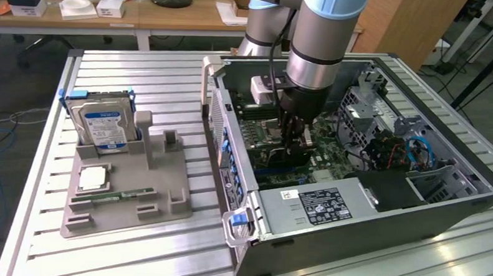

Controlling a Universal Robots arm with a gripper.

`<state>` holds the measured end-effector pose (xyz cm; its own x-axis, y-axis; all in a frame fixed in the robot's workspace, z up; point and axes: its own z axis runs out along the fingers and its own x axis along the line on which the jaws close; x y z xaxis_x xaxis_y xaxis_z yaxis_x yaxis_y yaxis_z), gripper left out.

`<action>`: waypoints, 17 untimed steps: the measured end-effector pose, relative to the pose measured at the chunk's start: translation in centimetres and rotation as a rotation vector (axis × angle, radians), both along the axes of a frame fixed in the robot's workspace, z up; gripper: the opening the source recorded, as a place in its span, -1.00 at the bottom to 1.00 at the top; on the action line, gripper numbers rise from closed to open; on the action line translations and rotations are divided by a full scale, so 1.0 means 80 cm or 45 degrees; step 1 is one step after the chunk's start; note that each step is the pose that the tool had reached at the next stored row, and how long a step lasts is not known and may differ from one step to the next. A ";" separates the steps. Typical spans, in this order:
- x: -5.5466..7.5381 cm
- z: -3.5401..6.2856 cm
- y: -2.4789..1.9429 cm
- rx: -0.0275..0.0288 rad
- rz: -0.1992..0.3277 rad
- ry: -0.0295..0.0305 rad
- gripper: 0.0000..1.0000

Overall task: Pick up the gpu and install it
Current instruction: 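Insert the gpu into the slot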

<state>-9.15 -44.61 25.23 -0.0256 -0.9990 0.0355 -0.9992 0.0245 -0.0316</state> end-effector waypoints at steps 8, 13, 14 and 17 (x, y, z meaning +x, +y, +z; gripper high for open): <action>0.000 -0.002 0.0000 0.0002 0.000 -0.0002 -0.47; 0.000 -0.004 -0.0001 -0.0003 0.000 0.0001 -0.47; 0.000 -0.004 0.0000 -0.0004 0.000 0.0002 -0.47; 0.000 -0.006 0.0000 0.0000 0.000 0.0001 -0.47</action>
